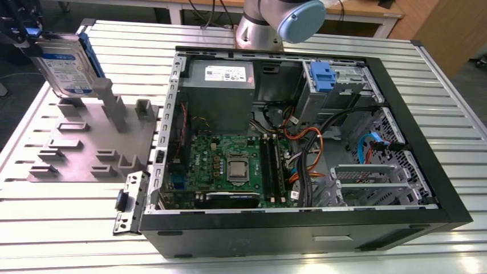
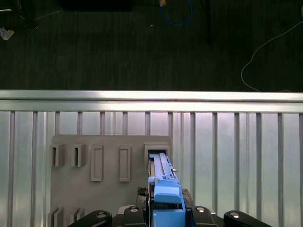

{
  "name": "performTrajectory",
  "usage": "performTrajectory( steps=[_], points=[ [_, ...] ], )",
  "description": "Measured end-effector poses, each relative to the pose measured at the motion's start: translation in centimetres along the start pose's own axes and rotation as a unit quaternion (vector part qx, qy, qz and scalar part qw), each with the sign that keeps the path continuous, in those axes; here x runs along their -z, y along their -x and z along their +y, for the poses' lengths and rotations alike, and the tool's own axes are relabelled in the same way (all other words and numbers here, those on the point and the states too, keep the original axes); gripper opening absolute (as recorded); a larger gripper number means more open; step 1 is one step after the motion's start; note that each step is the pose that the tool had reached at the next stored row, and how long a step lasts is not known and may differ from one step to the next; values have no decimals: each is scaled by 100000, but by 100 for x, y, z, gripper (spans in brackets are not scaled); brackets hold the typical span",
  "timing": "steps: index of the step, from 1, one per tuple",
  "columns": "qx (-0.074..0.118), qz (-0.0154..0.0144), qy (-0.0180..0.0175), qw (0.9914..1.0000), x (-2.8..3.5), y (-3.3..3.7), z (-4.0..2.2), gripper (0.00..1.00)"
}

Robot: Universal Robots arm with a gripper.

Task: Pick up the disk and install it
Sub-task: 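Pick up the disk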

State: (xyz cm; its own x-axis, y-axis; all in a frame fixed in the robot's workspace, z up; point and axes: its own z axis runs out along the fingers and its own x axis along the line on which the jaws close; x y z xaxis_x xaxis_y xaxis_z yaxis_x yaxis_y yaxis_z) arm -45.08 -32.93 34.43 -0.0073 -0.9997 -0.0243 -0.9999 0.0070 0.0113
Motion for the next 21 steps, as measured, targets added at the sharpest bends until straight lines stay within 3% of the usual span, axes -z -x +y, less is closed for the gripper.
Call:
performTrajectory(
  steps=[21],
  points=[
    [1,-3,-3,100000,46,1,1,36]
  ],
)
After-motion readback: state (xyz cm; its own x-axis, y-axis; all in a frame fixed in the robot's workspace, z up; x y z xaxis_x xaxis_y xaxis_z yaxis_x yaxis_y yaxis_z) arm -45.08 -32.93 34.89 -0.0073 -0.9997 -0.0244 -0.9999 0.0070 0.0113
